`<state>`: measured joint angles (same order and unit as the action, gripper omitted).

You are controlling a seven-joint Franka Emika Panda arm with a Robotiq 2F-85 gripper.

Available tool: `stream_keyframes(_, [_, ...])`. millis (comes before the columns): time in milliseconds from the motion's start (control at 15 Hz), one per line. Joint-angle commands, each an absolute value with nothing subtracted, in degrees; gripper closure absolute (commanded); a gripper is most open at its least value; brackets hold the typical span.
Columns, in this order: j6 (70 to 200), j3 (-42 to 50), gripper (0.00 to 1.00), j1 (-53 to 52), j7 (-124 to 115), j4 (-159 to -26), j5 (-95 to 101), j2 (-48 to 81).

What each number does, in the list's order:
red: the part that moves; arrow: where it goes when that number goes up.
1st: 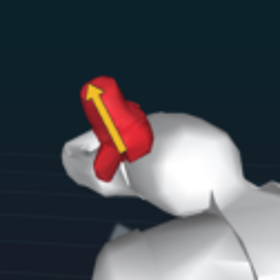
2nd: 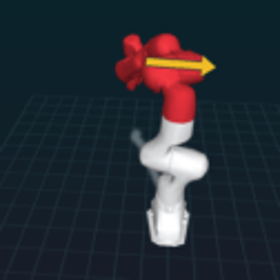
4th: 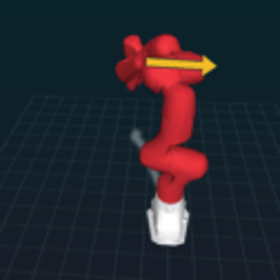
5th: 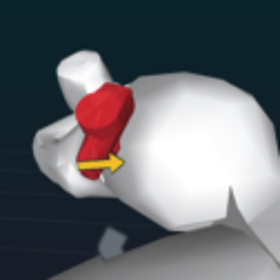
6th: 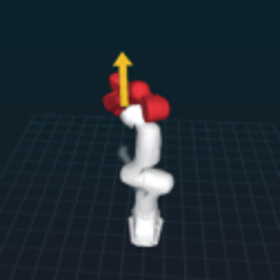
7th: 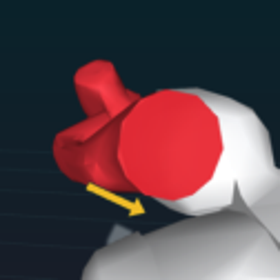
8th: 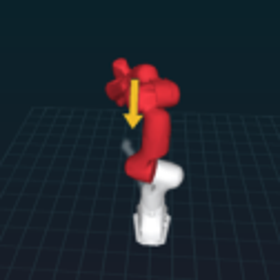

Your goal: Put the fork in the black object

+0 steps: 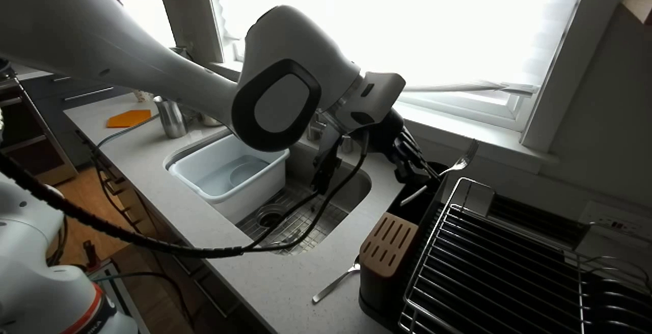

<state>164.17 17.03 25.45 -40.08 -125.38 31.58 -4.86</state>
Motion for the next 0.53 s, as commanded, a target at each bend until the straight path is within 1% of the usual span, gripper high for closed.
stream_keyframes(0, [166.16,16.64,0.98,26.42,-45.86,-127.73,36.59,-5.47])
stream_keyframes(467, [166.54,16.78,0.98,27.08,-58.36,-127.60,48.96,-4.37])
